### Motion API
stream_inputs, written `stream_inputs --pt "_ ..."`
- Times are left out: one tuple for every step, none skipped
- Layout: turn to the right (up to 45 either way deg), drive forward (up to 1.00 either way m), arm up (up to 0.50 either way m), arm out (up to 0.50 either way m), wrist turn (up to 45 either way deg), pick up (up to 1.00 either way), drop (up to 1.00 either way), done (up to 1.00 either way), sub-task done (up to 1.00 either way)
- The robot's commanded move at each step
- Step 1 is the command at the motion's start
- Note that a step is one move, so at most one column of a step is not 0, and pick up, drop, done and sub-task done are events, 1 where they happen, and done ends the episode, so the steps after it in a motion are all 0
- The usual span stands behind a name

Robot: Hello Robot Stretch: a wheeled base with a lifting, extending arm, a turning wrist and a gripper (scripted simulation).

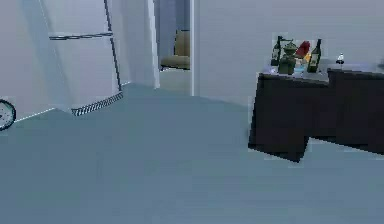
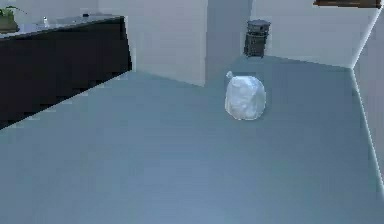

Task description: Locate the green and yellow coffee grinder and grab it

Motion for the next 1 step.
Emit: stream_inputs --pt "30.0 0.0 0.0 0.0 0.0 0.0 0.0 0.0 0.0"
